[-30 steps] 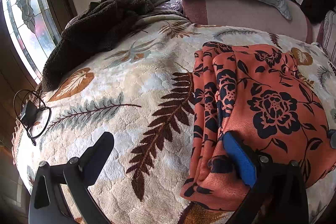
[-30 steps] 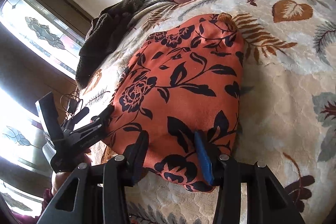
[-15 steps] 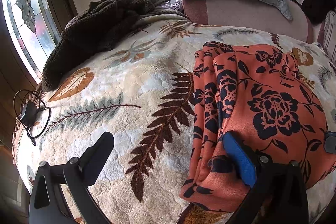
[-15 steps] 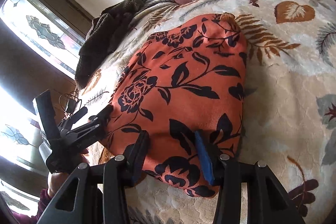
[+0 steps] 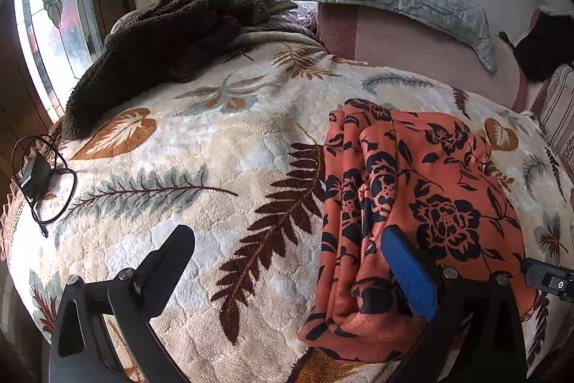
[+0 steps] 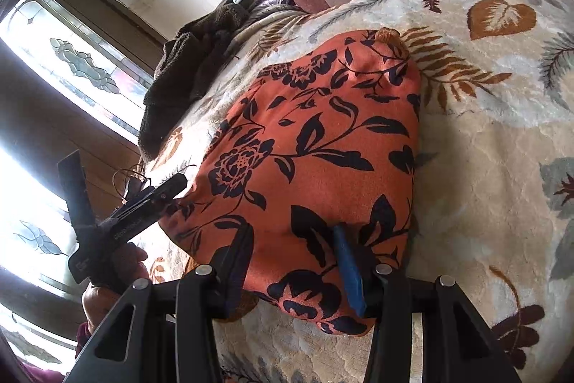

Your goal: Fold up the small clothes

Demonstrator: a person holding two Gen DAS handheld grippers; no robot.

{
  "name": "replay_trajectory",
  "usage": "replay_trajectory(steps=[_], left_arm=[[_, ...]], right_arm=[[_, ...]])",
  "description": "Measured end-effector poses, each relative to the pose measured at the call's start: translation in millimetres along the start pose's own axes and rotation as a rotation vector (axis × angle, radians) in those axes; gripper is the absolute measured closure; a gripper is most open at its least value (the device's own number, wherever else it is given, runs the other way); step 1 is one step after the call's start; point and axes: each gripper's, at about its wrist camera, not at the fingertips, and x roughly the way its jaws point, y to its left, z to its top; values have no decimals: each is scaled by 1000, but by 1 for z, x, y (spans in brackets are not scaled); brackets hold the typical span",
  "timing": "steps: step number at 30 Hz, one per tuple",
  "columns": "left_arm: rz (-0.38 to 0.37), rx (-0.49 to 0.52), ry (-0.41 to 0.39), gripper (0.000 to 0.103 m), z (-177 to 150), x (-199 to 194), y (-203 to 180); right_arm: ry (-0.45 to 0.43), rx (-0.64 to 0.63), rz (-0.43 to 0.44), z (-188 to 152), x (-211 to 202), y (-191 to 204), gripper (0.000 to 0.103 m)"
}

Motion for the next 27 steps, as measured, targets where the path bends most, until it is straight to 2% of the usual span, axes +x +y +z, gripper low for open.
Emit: replay_trajectory(steps=[2, 3, 5, 7, 9, 11, 15, 18, 27], left_arm=[[41, 5, -15, 0, -2, -5, 1], [86, 16, -9, 0, -5, -3, 1], [152, 50, 51, 0, -11, 11, 1], [158, 50, 98, 0, -18, 22, 1], [151, 42, 98, 0, -18, 22, 3], [150, 42, 96, 0, -17, 22, 2], [146, 46, 84, 0, -15, 20, 1], [145, 50, 69, 0, -12, 18, 0], [141, 58, 10, 0, -6, 6, -8]], right_arm=[[-49, -11, 19, 0, -11, 3, 53], [-73, -18, 26, 0, -16, 4, 53], [-104, -24, 45, 0, -23, 6, 53], [-68, -20, 60, 1, -16, 5, 52], [50, -13, 40, -3, 9, 3, 52], [29, -53, -1, -4, 12, 8, 51], [34, -29, 28, 0, 10, 4, 48], [4, 7, 56, 5, 3, -1, 48], [-172, 116, 76, 19, -27, -22, 48]])
